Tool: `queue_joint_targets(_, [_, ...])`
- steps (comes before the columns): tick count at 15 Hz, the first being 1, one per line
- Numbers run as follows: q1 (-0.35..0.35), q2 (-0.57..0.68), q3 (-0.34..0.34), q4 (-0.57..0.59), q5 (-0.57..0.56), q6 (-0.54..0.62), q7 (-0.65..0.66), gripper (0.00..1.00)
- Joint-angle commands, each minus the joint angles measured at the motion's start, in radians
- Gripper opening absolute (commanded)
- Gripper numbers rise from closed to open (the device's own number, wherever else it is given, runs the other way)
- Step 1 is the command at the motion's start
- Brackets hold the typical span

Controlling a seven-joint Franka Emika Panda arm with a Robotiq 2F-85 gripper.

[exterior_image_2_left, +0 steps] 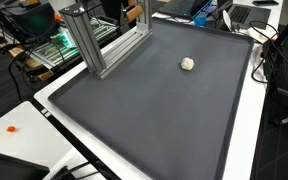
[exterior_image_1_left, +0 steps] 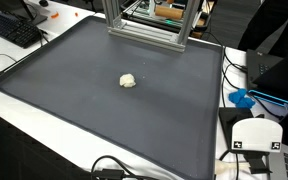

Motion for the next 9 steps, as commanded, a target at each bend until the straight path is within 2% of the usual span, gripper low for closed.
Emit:
queue_joint_targets(1, [0.012, 0.006, -0.011, -0.025, -0.006, 0.025, 0.022, 1.0])
queue_joint_targets(3, [0.012, 0.011, -0.01, -0.029, -0.006, 0.031, 0.026, 0.93])
queue_joint_targets(4, [0.013, 0.013, -0.011, -0.03, -0.005, 0.032, 0.027, 0.92])
queue_joint_targets(5, [0.013, 0.016, -0.011, -0.029, -0.005, 0.033, 0.027, 0.85])
queue_joint_targets(6, [0.013, 0.018, -0.011, -0.028, -0.005, 0.034, 0.029, 0.68])
queue_joint_targets(7, [0.012, 0.02, -0.01, -0.028, -0.006, 0.035, 0.031, 0.68])
queue_joint_targets(9, [0.012, 0.022, -0.01, -0.026, -0.006, 0.033, 0.033, 0.52])
